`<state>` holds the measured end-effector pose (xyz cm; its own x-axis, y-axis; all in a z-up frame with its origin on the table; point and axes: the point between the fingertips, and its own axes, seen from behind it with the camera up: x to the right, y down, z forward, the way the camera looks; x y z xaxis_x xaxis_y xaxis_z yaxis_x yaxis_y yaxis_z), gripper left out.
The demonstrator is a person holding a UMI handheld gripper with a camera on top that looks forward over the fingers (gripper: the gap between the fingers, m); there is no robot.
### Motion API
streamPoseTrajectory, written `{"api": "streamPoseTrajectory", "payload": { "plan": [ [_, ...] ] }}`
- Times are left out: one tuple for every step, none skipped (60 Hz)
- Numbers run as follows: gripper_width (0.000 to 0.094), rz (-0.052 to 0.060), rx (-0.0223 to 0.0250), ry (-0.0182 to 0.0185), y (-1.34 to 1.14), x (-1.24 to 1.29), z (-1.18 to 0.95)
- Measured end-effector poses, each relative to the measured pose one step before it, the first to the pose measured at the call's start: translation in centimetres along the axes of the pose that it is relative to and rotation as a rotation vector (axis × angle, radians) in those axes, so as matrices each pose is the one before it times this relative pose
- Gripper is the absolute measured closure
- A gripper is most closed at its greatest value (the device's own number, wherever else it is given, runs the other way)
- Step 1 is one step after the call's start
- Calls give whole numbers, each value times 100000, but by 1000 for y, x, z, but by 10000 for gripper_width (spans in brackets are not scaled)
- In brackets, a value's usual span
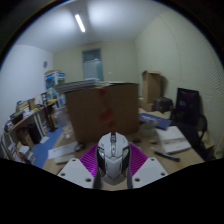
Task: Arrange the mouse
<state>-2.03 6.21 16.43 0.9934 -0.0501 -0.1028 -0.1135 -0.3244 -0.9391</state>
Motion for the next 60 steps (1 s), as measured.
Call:
{"api": "streamPoseTrajectory", "payload": {
  "plan": [
    [565,-548,-86,-1707,209,-1597,322],
    [566,-575,-285,-1533,680,-2013,537],
    [568,-459,-884,-1475,456,-1489,353],
    [566,-456,-1225,-1363,200,-905,433],
    [565,-612,-1307,-1122,691,-1231,504],
    [568,-742,-1312,-777,1182,-1355,576],
    [567,-831,-1529,-602,866,-885,608],
    [566,-951,-1804,-297,903,-776,538],
    [570,-902,-1966,-136,955,-577,491],
    [567,-908,-1945,-51,961,-563,460],
    [567,-778,-1706,-44,953,-518,461],
    [570,-780,-1407,50,1175,-262,421],
    [567,-700,-1852,142,687,-331,628],
    [568,-528,-2028,180,884,-275,454],
    [567,-315,-2130,211,1007,-312,350],
    [568,-201,-1966,93,697,-88,432],
    [568,-214,-1714,176,758,-117,318],
    [566,-225,-1528,193,707,-100,307],
    [565,-241,-1487,194,665,-48,269],
    [567,-337,-1590,184,811,-118,193],
    [566,-540,-1552,37,514,66,286],
    [557,-579,-1647,120,793,-159,160],
    [520,-266,-220,-68,440,14,-23],
    [562,-70,3049,168,-494,-65,318],
    [560,-699,-1046,152,325,20,12],
    [550,-494,622,27,-108,1,-41],
    [544,-674,-159,-8,8,-54,23],
    [529,-642,-866,28,155,-8,2],
    [502,-260,97,-24,-128,-20,48],
    [489,-263,-729,-98,33,-29,24],
    [458,-196,-459,-194,-51,-25,48],
    [392,-9,-221,-283,-282,127,-581],
    [425,-281,-293,-325,37,-150,440],
    [411,-449,-369,-517,-96,73,83],
    [386,-430,-293,-836,-18,5,67],
    [366,-337,-621,-925,52,-49,21],
    [346,-116,-860,-613,91,39,-44],
    [262,211,-724,-566,39,47,-124],
    [211,314,-800,-792,72,-3,-204],
    [145,577,-784,-858,103,6,-279],
    [78,708,-580,-1134,196,-42,-515],
    [29,884,-217,-1465,-20,-68,-584],
    [47,745,150,-1174,-105,-76,-459],
    [73,634,290,-1575,-175,-136,-639],
    [83,268,415,-1758,-152,-226,-643],
    [91,16,205,-1708,-108,-180,-704],
    [94,-13,200,-1473,-113,-129,-773],
    [92,-112,96,-1245,-93,-101,-816],
    [90,-38,3,-1052,-79,-50,-847],
    [91,-160,88,-967,-177,-71,-504],
    [95,27,-28,-1055,-40,7,-1404],
    [93,17,83,-1118,-19,-5,-984],
    [94,17,53,-1177,-26,-36,-1028],
    [95,90,95,-1218,-11,-84,-1003],
    [93,190,57,-1193,-15,-66,-1030],
    [94,297,62,-1117,2,-57,-1033],
    [95,451,113,-1073,8,-54,-1005],
    [95,592,129,-952,48,-29,-1011],
    [96,795,258,-708,56,-35,-600],
    [97,812,346,-794,114,107,-666]
  ]
}}
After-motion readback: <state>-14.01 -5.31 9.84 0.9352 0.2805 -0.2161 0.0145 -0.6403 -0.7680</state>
